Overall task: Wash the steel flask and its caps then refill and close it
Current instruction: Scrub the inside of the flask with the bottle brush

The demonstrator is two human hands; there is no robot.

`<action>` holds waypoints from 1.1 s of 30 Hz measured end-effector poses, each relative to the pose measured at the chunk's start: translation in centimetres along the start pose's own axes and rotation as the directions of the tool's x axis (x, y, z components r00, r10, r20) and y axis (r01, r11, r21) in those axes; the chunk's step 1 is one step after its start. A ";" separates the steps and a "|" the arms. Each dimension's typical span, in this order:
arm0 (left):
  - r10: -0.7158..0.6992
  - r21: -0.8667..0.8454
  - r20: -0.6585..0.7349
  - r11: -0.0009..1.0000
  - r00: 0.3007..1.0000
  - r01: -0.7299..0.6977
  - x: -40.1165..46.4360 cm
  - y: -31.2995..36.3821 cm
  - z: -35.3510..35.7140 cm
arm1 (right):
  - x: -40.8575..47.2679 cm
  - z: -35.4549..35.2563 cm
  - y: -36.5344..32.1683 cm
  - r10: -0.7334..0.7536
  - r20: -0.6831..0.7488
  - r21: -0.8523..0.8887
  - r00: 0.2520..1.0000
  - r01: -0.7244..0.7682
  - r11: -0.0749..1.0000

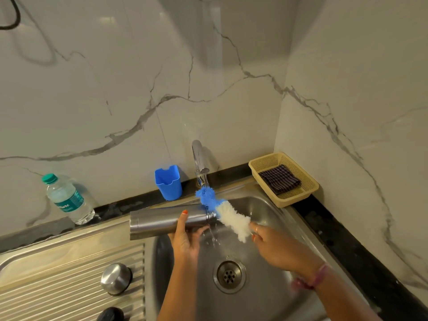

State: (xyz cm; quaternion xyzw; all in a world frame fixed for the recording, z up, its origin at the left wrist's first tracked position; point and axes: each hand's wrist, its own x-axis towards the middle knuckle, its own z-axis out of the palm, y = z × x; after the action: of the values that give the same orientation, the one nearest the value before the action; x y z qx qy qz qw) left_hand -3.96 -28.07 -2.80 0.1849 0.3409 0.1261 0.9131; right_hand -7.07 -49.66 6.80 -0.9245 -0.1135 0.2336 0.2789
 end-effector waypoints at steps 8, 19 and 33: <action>-0.031 0.023 0.041 0.999 0.999 0.030 -0.5 0.1 0.3 | 1.3 0.0 0.5 0.029 -0.006 -0.004 1.000 -0.029 1.000; -0.019 -0.012 0.025 1.000 1.000 0.019 -0.3 0.3 0.5 | 0.9 -1.3 1.1 0.000 -0.008 0.011 1.000 0.000 1.000; 0.011 0.011 0.023 1.000 1.000 -0.011 -0.8 0.1 0.3 | 0.8 -0.9 0.4 -0.008 -0.011 0.023 1.000 0.008 1.000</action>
State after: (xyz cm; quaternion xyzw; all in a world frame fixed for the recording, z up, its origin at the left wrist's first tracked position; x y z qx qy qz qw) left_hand -4.38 -28.31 -2.04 0.1932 0.3302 0.1272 0.9151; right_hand -5.92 -50.16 6.93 -0.9220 -0.1130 0.2290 0.2910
